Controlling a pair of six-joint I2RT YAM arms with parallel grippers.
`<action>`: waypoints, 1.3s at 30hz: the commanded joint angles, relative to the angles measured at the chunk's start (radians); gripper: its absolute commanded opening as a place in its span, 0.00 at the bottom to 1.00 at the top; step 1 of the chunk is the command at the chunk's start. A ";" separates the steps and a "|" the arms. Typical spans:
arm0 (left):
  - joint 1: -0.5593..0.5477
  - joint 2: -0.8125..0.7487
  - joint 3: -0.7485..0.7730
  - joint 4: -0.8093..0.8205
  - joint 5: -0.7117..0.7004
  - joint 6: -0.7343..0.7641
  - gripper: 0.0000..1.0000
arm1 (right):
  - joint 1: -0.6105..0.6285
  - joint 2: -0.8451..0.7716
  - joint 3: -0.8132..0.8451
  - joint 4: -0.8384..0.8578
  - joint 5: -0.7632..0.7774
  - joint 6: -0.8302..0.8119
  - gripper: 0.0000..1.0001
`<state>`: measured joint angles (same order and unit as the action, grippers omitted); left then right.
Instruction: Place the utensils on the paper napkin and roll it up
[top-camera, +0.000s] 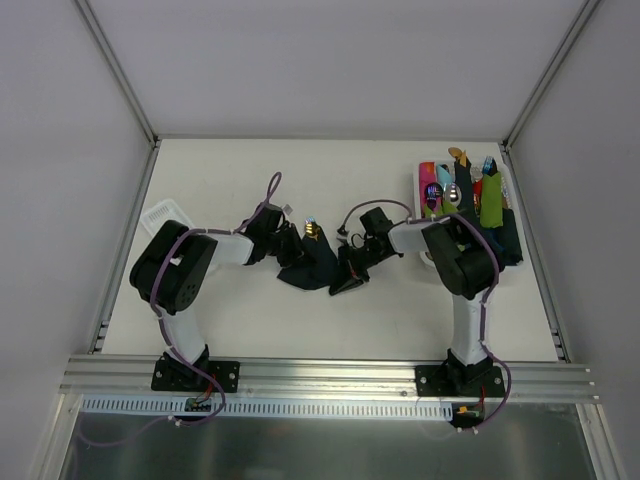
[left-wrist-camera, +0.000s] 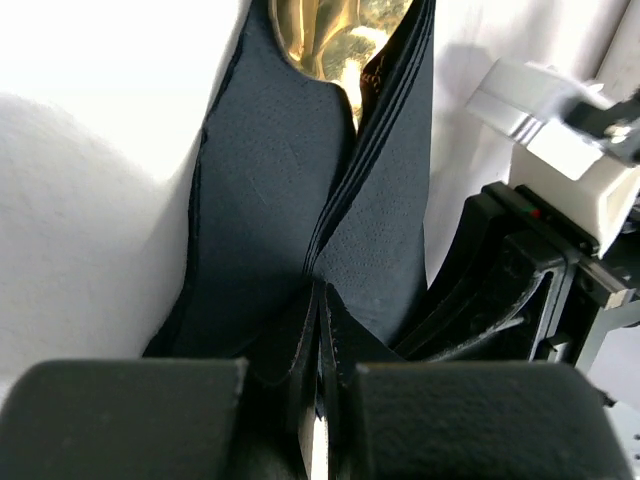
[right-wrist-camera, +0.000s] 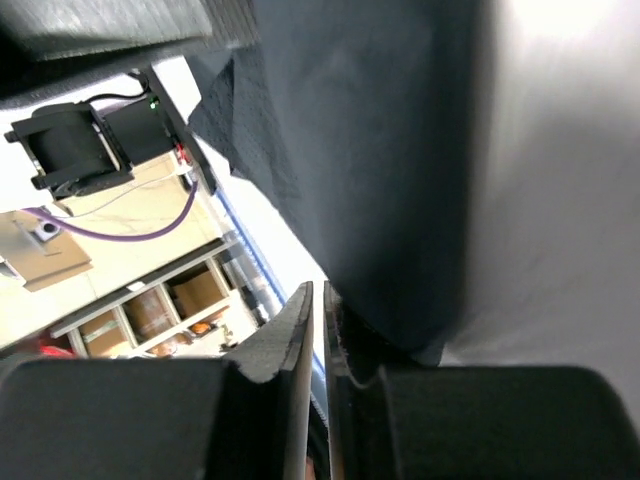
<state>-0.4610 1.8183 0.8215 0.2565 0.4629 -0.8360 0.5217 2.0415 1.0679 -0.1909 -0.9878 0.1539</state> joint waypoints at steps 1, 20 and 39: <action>-0.025 -0.002 -0.039 -0.094 -0.059 0.074 0.00 | 0.005 -0.114 -0.039 0.057 -0.034 0.076 0.11; -0.033 0.035 -0.001 -0.131 -0.056 0.115 0.00 | -0.106 -0.106 0.150 -0.148 0.301 -0.228 0.25; -0.034 0.053 0.030 -0.155 -0.053 0.143 0.00 | -0.065 -0.012 -0.031 -0.050 0.144 -0.085 0.17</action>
<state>-0.4793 1.8248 0.8558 0.2008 0.4671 -0.7593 0.4355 1.9953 1.0805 -0.2195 -0.8619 0.0738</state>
